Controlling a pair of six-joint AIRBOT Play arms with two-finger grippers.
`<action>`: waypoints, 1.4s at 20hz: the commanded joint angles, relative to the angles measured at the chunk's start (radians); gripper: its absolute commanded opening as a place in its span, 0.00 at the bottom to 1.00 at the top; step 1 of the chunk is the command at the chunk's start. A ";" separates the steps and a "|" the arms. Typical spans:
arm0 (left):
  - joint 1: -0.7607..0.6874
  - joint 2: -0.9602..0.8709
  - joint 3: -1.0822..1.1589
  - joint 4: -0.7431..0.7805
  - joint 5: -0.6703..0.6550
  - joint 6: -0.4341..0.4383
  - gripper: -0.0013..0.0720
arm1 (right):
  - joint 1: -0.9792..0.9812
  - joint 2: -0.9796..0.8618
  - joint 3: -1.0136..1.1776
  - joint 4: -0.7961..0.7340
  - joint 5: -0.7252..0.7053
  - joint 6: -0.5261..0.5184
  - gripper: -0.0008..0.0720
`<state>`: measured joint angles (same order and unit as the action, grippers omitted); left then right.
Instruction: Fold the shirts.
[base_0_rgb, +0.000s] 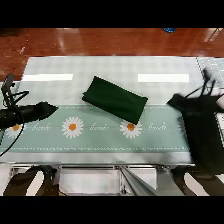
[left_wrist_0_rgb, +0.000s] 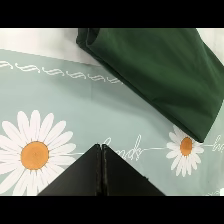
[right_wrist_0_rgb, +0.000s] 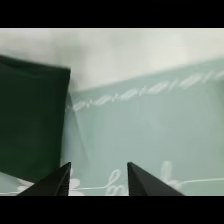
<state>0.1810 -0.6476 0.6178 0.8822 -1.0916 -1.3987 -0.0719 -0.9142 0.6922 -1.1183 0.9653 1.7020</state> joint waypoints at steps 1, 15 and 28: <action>-0.001 0.001 -0.001 -0.001 -0.001 -0.001 0.04 | 0.029 -0.055 -0.249 0.351 -0.248 -0.136 0.58; -0.001 0.001 -0.001 0.000 -0.012 0.000 0.04 | 0.233 -0.659 0.162 0.768 -0.137 -0.535 0.13; -0.001 0.001 -0.004 0.000 -0.008 0.000 0.04 | 0.187 -0.573 0.975 0.346 0.215 -0.226 0.04</action>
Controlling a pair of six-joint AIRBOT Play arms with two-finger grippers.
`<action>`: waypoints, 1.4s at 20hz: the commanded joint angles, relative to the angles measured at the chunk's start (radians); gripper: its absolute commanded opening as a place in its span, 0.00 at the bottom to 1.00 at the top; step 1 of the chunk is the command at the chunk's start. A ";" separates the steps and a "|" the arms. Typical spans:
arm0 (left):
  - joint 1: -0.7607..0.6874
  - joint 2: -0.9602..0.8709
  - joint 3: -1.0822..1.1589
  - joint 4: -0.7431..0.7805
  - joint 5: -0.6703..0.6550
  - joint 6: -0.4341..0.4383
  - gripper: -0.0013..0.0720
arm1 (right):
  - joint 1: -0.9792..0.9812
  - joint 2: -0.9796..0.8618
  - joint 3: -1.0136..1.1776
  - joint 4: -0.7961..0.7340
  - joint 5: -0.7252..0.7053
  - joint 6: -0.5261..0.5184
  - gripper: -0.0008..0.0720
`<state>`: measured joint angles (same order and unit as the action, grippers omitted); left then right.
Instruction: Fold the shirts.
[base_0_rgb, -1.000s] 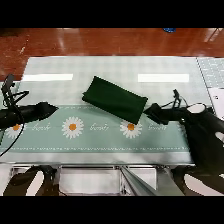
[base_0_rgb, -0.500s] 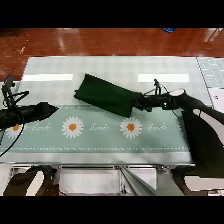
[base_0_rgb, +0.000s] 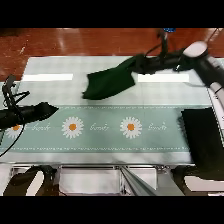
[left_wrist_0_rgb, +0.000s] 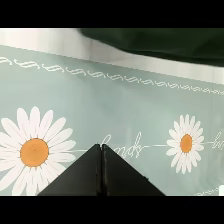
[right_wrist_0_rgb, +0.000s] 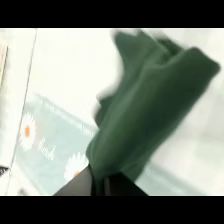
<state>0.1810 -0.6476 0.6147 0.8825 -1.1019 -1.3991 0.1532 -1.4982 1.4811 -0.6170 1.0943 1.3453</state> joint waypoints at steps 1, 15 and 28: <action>-0.001 0.001 -0.001 0.000 0.002 0.000 0.04 | -0.069 0.013 0.235 -0.179 0.127 0.156 0.04; -0.001 0.000 0.000 -0.031 0.021 0.000 0.04 | -0.768 0.270 0.370 -0.298 0.630 0.343 0.04; -0.001 -0.002 -0.001 -0.110 0.125 0.000 0.04 | -1.149 0.801 -0.515 -1.023 0.724 0.347 0.24</action>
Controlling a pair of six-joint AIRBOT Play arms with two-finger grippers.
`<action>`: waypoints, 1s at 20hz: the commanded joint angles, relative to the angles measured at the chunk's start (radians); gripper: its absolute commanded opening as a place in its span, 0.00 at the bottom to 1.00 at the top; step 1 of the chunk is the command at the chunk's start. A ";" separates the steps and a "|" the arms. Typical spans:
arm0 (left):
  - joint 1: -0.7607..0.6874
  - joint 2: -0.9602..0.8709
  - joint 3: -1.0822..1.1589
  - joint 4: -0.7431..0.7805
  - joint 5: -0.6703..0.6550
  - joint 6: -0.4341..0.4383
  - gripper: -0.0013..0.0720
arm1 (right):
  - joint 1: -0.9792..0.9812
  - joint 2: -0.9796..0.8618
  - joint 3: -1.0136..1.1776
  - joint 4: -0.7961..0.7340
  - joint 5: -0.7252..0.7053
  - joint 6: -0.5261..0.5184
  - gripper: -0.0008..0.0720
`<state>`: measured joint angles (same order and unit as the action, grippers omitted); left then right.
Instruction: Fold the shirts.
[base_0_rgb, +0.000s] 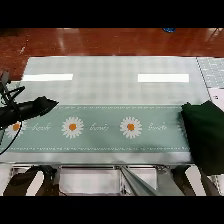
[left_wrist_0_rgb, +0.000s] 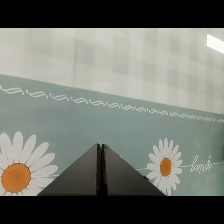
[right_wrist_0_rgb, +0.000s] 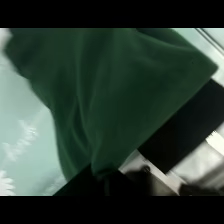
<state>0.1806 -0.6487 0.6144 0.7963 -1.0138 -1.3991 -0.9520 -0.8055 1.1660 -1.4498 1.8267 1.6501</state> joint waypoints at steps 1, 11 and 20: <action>0.000 0.000 0.000 -0.034 0.051 0.000 0.04 | -0.044 0.118 -0.233 -0.236 -0.006 0.042 0.56; -0.091 -0.330 0.418 -0.118 0.037 0.109 0.04 | 0.346 -0.099 0.044 0.573 -0.464 -0.237 0.04; -0.379 -0.678 0.814 0.722 -0.071 -0.272 0.04 | 1.129 -0.683 0.399 -0.064 -0.612 -0.063 0.04</action>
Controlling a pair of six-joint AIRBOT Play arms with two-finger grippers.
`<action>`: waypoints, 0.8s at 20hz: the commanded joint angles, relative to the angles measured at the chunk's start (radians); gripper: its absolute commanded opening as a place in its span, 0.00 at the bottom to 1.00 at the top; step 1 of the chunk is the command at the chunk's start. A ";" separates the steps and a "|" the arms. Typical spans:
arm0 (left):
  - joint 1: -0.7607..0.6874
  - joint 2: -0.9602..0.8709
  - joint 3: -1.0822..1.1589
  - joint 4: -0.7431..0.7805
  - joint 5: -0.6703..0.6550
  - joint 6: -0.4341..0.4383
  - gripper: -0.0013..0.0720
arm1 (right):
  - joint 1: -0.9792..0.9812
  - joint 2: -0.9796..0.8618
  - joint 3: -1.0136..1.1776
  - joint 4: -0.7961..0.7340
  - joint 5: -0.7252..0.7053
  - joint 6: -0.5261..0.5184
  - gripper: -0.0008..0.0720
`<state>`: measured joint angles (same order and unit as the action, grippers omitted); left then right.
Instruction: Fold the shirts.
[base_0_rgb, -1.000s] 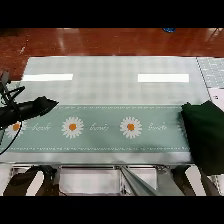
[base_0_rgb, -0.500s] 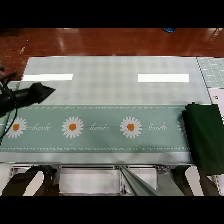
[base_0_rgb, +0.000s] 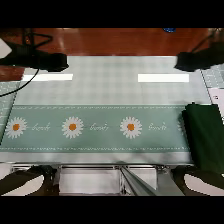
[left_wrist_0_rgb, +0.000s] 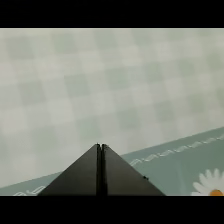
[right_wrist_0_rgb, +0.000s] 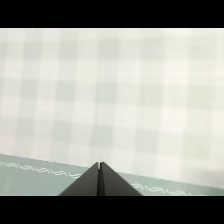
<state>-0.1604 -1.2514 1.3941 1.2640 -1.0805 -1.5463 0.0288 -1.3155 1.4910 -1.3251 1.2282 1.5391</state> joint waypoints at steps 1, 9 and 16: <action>-0.028 -0.100 0.022 0.255 -0.005 -0.124 0.04 | 0.150 -0.220 0.074 -0.210 0.018 0.062 0.04; -0.020 -0.183 0.013 0.255 -0.055 -0.124 0.04 | 0.137 -0.306 0.074 -0.229 0.058 0.071 0.04; -0.021 -0.183 0.013 0.255 -0.055 -0.124 0.04 | 0.137 -0.306 0.074 -0.229 0.058 0.071 0.04</action>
<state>-0.1810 -1.4322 1.4063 1.5154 -1.1324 -1.6699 0.1642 -1.6196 1.5646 -1.5501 1.2850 1.6093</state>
